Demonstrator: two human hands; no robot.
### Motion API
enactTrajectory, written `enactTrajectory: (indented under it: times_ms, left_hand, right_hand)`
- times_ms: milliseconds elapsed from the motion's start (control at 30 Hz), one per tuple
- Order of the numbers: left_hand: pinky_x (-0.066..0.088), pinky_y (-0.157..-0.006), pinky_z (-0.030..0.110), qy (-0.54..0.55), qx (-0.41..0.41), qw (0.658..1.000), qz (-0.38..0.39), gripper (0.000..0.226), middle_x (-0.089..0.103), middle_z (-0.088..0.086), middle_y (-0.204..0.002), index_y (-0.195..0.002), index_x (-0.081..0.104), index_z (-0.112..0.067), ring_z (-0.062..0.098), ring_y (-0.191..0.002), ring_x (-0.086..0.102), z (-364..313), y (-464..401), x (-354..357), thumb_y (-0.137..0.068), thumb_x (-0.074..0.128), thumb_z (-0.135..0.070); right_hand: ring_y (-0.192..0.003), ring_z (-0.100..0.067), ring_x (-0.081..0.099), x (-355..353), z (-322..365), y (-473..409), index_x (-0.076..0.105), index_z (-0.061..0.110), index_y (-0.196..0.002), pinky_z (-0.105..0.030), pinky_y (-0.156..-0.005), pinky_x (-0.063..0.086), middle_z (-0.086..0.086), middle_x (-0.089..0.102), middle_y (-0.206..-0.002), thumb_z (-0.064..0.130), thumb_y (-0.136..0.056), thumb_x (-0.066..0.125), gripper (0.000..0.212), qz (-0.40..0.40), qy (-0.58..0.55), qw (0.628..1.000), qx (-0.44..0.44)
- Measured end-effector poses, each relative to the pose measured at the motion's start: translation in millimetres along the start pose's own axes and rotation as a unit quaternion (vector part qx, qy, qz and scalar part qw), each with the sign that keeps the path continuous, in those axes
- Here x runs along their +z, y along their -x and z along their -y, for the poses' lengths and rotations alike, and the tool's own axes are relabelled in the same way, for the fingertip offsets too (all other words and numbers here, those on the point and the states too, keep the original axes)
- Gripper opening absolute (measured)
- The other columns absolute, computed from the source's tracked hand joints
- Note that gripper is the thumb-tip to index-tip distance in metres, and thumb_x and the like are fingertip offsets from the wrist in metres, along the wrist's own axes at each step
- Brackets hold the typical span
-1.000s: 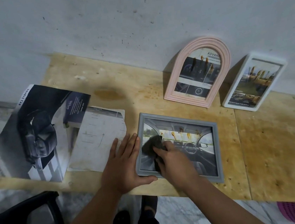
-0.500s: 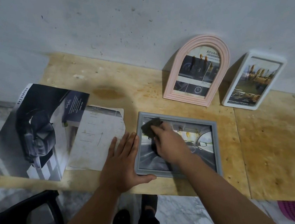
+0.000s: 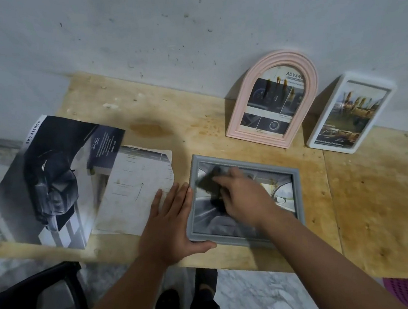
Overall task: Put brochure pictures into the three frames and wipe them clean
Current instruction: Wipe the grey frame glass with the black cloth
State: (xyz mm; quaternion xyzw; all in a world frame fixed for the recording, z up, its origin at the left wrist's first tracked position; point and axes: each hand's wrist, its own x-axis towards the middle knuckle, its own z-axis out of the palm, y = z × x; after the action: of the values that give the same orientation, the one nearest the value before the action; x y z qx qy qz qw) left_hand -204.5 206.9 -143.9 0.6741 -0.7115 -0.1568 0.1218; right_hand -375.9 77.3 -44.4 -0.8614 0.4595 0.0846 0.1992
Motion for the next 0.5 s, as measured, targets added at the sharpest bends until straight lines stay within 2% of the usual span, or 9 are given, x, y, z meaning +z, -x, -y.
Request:
enactTrajectory:
  times_ms: [67, 167, 233, 300, 400, 433, 500]
  left_hand:
    - [0.02, -0.125, 0.06, -0.011, 0.003, 1.0, 0.006, 0.134, 0.017, 0.009, -0.171, -0.161, 0.025, -0.005, 0.026, -0.16, 0.01, 0, 0, 1, -0.069, 0.044, -0.1]
    - [0.019, -0.125, 0.061, -0.017, 0.002, 1.0, 0.017, 0.133, 0.015, 0.009, -0.172, -0.161, 0.024, -0.005, 0.026, -0.16, 0.008, 0, -1, 3, -0.07, 0.04, -0.101]
    - [0.018, -0.125, 0.061, -0.015, -0.001, 1.0, 0.019, 0.133, 0.016, 0.009, -0.171, -0.161, 0.025, -0.005, 0.025, -0.16, 0.008, 0, -1, 3, -0.069, 0.039, -0.101]
    - [0.018, -0.125, 0.06, -0.013, -0.002, 1.0, 0.021, 0.133, 0.017, 0.009, -0.171, -0.161, 0.025, -0.005, 0.025, -0.16, 0.009, 0, -1, 3, -0.069, 0.039, -0.101]
    - [0.016, -0.126, 0.06, -0.003, -0.006, 1.0, 0.024, 0.133, 0.014, 0.006, -0.172, -0.162, 0.021, -0.007, 0.023, -0.16, 0.005, 1, -2, 3, -0.069, 0.042, -0.1]
    - [0.017, -0.125, 0.06, 0.001, -0.006, 1.0, 0.023, 0.133, 0.014, 0.006, -0.172, -0.162, 0.021, -0.007, 0.023, -0.161, 0.004, 1, -2, 3, -0.069, 0.043, -0.099]
    - [0.018, -0.125, 0.061, 0.009, -0.004, 1.0, 0.019, 0.133, 0.016, 0.006, -0.172, -0.162, 0.023, -0.007, 0.023, -0.16, 0.006, 1, -1, 3, -0.069, 0.045, -0.099]
  right_hand:
    - [-0.096, -0.034, 0.063, 6, 1, -20, 0.059, 0.022, -0.136, -0.041, -0.075, 0.052, -0.008, 0.047, -0.127, 0.023, -0.097, 0.054, 0.039, -0.032, 0.041, 0.998, 0.028]
    - [-0.1, -0.035, 0.061, 32, 18, -23, 0.057, 0.014, -0.133, -0.039, -0.069, 0.047, -0.014, 0.041, -0.135, 0.017, -0.093, 0.059, 0.041, -0.006, 0.107, 0.994, 0.006]
    - [-0.101, -0.034, 0.06, 42, 23, -11, 0.056, 0.012, -0.133, -0.041, -0.07, 0.051, -0.017, 0.038, -0.138, 0.015, -0.09, 0.063, 0.044, -0.003, 0.124, 0.992, -0.008]
    - [-0.096, -0.031, 0.063, 46, 24, 10, 0.061, 0.013, -0.125, -0.039, -0.064, 0.052, -0.016, 0.044, -0.132, 0.019, -0.084, 0.071, 0.043, 0.01, 0.12, 0.992, -0.039]
    - [-0.075, -0.021, 0.065, 51, 23, 44, 0.073, 0.023, -0.103, -0.026, -0.048, 0.043, -0.006, 0.057, -0.109, 0.031, -0.062, 0.085, 0.044, 0.054, 0.121, 0.987, -0.086]
    - [-0.075, -0.02, 0.065, 53, 22, 52, 0.074, 0.026, -0.104, -0.025, -0.049, 0.043, -0.004, 0.057, -0.107, 0.032, -0.062, 0.084, 0.043, 0.072, 0.109, 0.987, -0.097]
    - [-0.089, -0.025, 0.065, 52, 16, 55, 0.07, 0.028, -0.123, -0.03, -0.062, 0.05, -0.004, 0.054, -0.116, 0.027, -0.082, 0.072, 0.04, 0.102, 0.027, 0.99, -0.095]
